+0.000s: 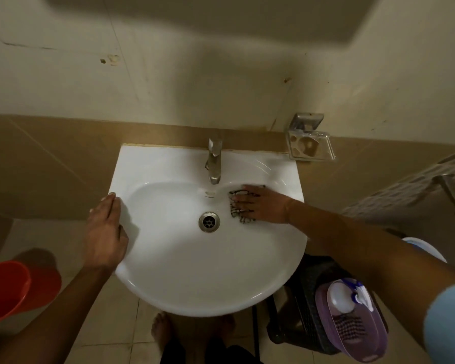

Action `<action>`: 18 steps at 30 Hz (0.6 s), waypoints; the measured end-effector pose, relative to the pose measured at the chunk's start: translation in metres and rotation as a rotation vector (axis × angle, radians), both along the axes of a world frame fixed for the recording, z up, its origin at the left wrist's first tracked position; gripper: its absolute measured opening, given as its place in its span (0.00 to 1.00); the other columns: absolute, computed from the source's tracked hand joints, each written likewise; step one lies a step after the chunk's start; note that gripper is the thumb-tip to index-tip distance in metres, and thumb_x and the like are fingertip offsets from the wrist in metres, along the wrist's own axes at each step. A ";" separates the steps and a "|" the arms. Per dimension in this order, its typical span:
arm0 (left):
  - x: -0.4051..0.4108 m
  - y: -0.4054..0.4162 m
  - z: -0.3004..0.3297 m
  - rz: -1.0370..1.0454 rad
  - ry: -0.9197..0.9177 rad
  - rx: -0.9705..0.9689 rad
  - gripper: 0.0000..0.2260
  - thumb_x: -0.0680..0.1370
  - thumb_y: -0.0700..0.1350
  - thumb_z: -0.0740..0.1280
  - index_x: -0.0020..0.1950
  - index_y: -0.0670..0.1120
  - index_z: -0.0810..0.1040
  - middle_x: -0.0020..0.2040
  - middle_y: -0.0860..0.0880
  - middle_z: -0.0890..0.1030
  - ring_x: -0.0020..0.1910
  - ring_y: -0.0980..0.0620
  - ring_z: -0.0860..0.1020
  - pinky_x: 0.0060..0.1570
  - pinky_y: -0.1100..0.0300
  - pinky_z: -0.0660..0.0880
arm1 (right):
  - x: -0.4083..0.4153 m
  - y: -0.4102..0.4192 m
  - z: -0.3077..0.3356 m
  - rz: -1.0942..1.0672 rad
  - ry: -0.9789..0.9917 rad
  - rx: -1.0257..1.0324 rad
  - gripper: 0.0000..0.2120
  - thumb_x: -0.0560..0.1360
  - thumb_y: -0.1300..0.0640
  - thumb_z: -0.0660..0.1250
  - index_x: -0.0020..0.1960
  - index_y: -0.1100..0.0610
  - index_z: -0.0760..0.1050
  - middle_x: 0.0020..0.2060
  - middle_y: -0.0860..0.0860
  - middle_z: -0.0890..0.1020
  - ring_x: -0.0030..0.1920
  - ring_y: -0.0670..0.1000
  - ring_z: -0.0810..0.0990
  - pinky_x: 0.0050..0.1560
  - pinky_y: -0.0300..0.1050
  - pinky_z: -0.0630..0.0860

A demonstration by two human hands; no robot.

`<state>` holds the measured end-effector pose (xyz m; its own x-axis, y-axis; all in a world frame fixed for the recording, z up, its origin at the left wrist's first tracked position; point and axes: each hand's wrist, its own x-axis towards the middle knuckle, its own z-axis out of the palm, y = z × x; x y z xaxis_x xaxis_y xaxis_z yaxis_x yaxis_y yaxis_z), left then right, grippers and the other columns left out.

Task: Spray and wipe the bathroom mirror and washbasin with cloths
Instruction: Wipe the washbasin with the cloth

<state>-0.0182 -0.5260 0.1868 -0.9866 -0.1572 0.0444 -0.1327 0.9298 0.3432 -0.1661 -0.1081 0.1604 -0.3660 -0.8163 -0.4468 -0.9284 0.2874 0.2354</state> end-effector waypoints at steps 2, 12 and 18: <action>0.000 0.002 0.002 0.002 0.004 -0.022 0.30 0.71 0.40 0.55 0.73 0.34 0.67 0.74 0.35 0.67 0.73 0.35 0.64 0.74 0.40 0.57 | -0.011 -0.016 -0.006 -0.081 0.060 -0.140 0.17 0.82 0.41 0.44 0.66 0.22 0.52 0.69 0.22 0.63 0.79 0.40 0.46 0.78 0.37 0.42; 0.000 0.002 0.002 0.000 -0.007 -0.050 0.29 0.73 0.41 0.55 0.74 0.34 0.66 0.74 0.35 0.66 0.74 0.35 0.64 0.75 0.40 0.57 | -0.007 -0.126 0.019 0.452 0.173 0.013 0.14 0.83 0.61 0.58 0.61 0.61 0.81 0.63 0.53 0.81 0.70 0.58 0.73 0.75 0.58 0.62; -0.001 0.002 0.002 0.000 -0.008 -0.043 0.30 0.72 0.41 0.55 0.74 0.34 0.66 0.74 0.34 0.67 0.74 0.34 0.64 0.74 0.40 0.57 | -0.015 -0.082 0.030 0.363 0.175 -0.166 0.20 0.86 0.61 0.49 0.68 0.55 0.77 0.69 0.49 0.77 0.73 0.53 0.70 0.69 0.54 0.70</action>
<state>-0.0191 -0.5240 0.1891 -0.9869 -0.1551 0.0435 -0.1350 0.9436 0.3024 -0.1812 -0.1900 0.1900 -0.1005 -0.9616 -0.2553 -0.9265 -0.0031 0.3762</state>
